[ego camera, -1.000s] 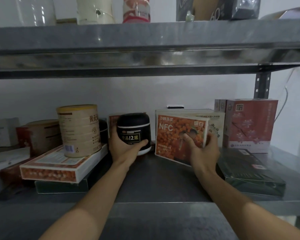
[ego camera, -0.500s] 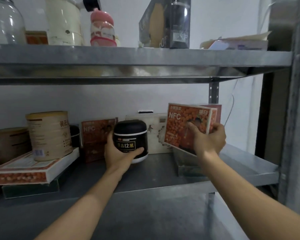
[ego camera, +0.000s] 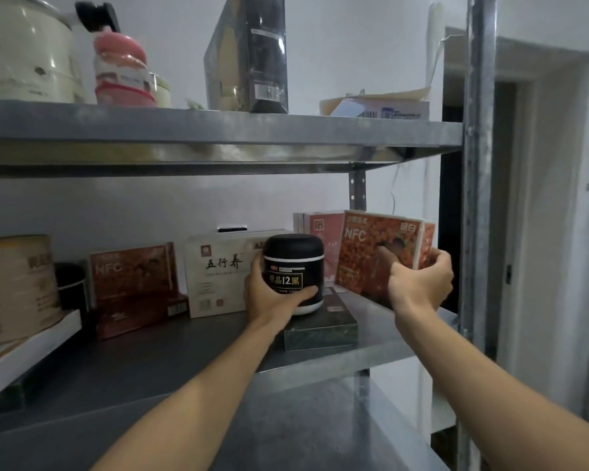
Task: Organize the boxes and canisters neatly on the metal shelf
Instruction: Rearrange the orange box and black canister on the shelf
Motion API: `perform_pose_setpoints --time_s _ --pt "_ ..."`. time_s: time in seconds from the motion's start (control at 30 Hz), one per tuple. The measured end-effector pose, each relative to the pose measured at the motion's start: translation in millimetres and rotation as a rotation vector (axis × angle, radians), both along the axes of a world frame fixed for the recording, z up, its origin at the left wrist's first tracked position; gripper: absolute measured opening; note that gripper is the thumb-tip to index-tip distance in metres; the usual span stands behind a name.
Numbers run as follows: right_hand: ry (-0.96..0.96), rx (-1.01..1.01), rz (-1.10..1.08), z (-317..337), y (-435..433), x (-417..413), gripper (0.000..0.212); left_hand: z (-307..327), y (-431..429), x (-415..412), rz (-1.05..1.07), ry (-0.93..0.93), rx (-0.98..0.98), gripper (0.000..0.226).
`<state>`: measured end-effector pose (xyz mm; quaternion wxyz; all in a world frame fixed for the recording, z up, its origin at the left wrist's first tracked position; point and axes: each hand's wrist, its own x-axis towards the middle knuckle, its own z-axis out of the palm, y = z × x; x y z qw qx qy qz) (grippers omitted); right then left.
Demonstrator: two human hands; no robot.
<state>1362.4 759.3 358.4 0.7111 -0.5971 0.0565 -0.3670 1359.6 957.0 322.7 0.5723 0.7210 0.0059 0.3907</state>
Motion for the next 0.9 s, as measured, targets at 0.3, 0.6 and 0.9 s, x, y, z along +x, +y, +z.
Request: perform_pose_setpoints --time_s 0.3,0.6,0.9 --pt "0.013 -0.047 -0.025 -5.1 -3.9 -0.2 0.053 -5.2 -11.8 12.3 -0.095 0.056 0.051 0.101" --pt "0.028 -0.196 -0.093 -5.8 17.9 -29.1 0.052 -15.1 17.3 -14.9 -0.139 0.179 0.178 0.084" --pt "-0.072 -0.347 -0.188 -2.0 36.1 -95.7 0.050 -20.4 49.8 -42.7 -0.169 0.294 0.247 0.051"
